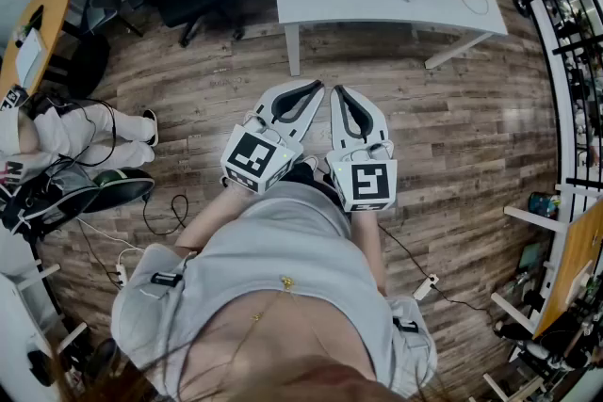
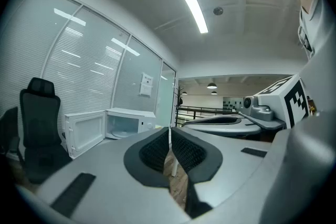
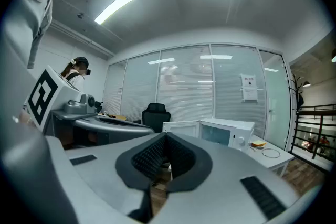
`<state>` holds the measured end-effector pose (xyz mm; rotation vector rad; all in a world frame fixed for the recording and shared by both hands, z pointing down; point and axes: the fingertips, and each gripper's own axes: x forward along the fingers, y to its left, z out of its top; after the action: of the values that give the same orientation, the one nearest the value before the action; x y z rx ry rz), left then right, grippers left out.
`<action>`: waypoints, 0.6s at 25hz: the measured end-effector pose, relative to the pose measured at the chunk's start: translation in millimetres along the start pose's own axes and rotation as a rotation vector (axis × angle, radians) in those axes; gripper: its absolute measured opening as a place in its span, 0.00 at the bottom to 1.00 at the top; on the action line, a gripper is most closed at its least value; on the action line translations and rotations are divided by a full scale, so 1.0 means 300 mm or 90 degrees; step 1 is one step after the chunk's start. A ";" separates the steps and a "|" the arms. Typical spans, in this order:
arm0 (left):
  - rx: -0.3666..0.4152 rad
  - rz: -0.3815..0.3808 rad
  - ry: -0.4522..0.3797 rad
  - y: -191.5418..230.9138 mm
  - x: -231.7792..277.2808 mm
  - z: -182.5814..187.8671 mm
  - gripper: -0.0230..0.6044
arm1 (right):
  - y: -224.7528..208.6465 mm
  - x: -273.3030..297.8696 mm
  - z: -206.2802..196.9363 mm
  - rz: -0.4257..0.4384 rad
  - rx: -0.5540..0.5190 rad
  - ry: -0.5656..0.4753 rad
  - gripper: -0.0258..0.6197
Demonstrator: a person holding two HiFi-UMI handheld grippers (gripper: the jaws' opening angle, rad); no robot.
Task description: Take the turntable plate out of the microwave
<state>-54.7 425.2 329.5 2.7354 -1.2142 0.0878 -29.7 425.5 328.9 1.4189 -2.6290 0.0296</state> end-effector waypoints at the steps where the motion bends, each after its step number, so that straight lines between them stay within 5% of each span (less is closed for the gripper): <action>1: 0.001 0.001 -0.001 -0.003 0.002 0.004 0.10 | -0.004 -0.005 0.004 0.000 0.002 -0.004 0.06; 6: 0.019 0.008 0.005 -0.017 0.001 0.001 0.10 | -0.006 -0.031 0.010 0.018 0.021 -0.028 0.08; 8: 0.016 0.013 0.009 -0.012 0.003 -0.010 0.10 | -0.006 -0.035 0.008 0.026 0.026 -0.036 0.17; 11: 0.002 0.019 0.015 0.010 0.013 -0.019 0.23 | -0.017 -0.024 0.002 0.026 0.030 -0.031 0.20; 15: 0.007 0.028 0.017 0.006 0.003 -0.023 0.23 | -0.017 -0.035 -0.016 0.028 0.032 -0.019 0.20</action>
<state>-55.4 424.5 336.7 2.7078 -1.2714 0.1366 -19.1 431.9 331.8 1.3868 -2.7025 0.0811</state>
